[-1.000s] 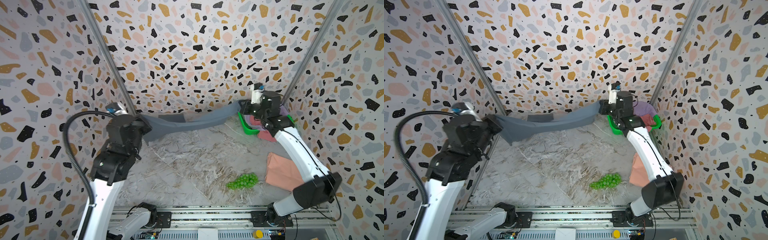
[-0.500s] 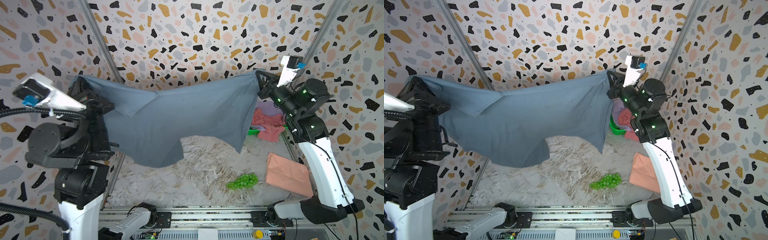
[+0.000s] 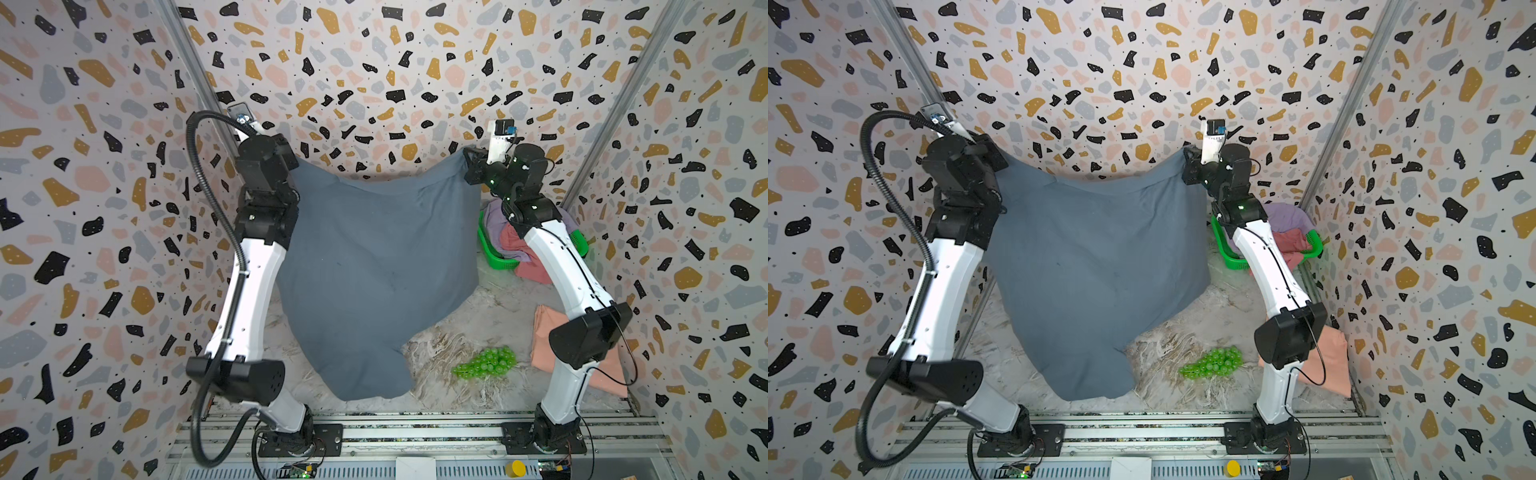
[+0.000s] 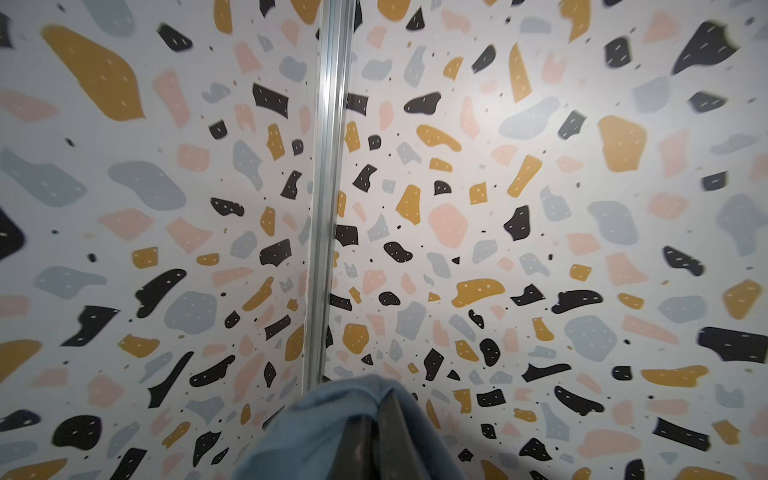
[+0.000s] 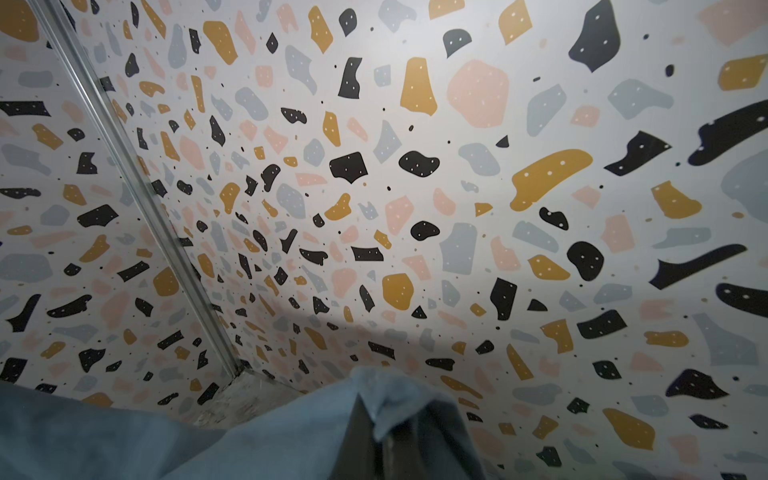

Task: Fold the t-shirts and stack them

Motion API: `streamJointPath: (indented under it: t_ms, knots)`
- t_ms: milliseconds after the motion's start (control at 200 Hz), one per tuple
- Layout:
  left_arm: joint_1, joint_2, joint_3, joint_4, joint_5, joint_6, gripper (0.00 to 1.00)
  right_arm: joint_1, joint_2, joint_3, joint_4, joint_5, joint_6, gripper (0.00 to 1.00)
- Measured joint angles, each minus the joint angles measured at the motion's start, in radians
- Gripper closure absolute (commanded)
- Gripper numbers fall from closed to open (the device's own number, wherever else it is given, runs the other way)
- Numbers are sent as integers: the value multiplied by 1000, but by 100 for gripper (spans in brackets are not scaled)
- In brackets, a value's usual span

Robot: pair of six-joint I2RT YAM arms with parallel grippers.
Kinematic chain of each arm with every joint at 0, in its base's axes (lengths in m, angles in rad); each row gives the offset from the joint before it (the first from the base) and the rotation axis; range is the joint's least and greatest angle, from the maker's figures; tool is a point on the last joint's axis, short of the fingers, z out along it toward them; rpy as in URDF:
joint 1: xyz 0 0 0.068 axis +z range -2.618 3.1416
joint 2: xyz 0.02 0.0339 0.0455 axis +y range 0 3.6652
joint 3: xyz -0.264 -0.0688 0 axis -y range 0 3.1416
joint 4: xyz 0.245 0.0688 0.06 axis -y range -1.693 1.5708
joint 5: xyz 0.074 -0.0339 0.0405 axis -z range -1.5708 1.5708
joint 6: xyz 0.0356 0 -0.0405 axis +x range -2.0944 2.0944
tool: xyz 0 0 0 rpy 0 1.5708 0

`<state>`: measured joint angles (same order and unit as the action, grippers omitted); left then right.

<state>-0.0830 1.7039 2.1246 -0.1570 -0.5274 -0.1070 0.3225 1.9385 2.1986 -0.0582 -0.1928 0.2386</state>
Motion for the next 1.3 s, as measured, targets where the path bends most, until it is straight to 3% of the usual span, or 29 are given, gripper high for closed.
streamJointPath:
  t_ms: [130,305,611,721,801,936,1051,1297]
  knots:
    - [66,155,203,-27,82,-59,100,-21,89,124,-1,-14,11,100]
    - [109,85,240,-26,153,-121,100,-43,58,121,14,-34,21,100]
    - [109,-557,-458,105,104,-162,100,2,-258,-275,72,-50,43,100]
    - [109,-748,-734,84,64,-235,100,26,-377,-525,77,-47,68,100]
    - [109,-854,-948,-24,46,-327,100,33,-441,-739,58,-37,93,100]
    - [109,-934,-1193,-256,63,-472,100,35,-462,-1061,24,-44,135,100]
    - [109,-983,-1316,-420,95,-588,100,37,-431,-1254,14,-70,151,100]
    - [110,-947,-1428,-605,241,-702,100,39,-302,-1323,-12,-114,114,100]
